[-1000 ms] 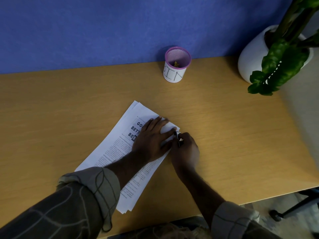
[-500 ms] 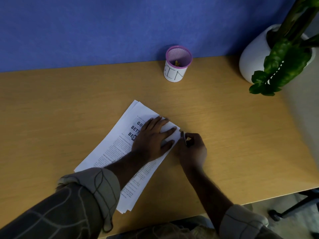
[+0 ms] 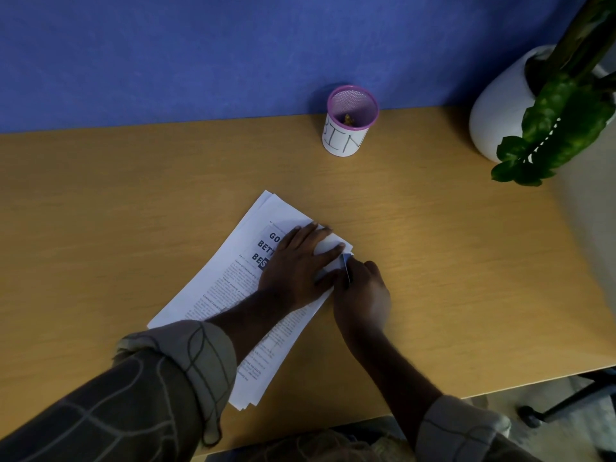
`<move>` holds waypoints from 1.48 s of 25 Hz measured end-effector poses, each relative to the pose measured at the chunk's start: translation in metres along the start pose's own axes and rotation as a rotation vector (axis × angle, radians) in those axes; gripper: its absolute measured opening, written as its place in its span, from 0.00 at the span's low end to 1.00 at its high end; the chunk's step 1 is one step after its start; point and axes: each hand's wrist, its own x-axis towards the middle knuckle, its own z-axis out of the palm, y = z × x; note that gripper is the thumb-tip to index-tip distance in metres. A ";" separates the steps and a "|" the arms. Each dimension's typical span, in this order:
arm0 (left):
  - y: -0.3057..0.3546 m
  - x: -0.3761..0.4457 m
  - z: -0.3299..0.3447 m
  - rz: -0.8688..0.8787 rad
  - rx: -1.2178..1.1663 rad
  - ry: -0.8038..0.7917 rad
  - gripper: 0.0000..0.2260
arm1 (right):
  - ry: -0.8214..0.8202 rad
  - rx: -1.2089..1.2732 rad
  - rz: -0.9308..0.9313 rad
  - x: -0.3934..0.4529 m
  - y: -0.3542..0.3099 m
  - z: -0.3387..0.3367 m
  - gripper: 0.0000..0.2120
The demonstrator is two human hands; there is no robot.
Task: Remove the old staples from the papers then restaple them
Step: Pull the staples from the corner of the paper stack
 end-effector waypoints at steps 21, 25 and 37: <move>0.006 0.000 -0.010 0.003 0.002 -0.023 0.23 | 0.066 0.194 0.118 0.002 0.002 0.013 0.09; 0.007 -0.001 -0.009 0.003 0.012 -0.018 0.23 | 0.077 0.266 0.169 0.004 0.005 0.014 0.12; 0.006 0.000 -0.008 -0.009 0.016 -0.022 0.23 | 0.048 0.436 0.320 0.011 0.013 0.010 0.07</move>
